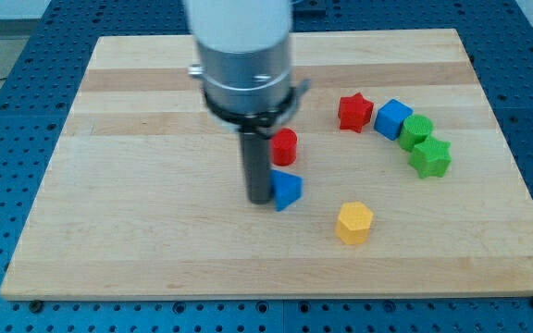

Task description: Move arm to the right centre

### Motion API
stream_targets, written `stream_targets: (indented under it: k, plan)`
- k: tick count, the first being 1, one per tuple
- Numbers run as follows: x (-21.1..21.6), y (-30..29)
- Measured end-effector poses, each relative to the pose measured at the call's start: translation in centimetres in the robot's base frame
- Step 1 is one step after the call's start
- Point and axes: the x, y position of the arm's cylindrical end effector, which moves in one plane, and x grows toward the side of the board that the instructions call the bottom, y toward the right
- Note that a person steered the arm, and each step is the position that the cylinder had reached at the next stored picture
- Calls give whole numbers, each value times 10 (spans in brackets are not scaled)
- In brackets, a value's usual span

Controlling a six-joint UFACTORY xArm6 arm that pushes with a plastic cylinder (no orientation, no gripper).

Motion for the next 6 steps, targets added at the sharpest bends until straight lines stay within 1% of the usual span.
stream_targets:
  k: [1,2,3,4,5,6]
  plan:
    - [9,-3]
    - [64,3]
    - [82,81]
    - [58,109]
    - [29,119]
    - [17,176]
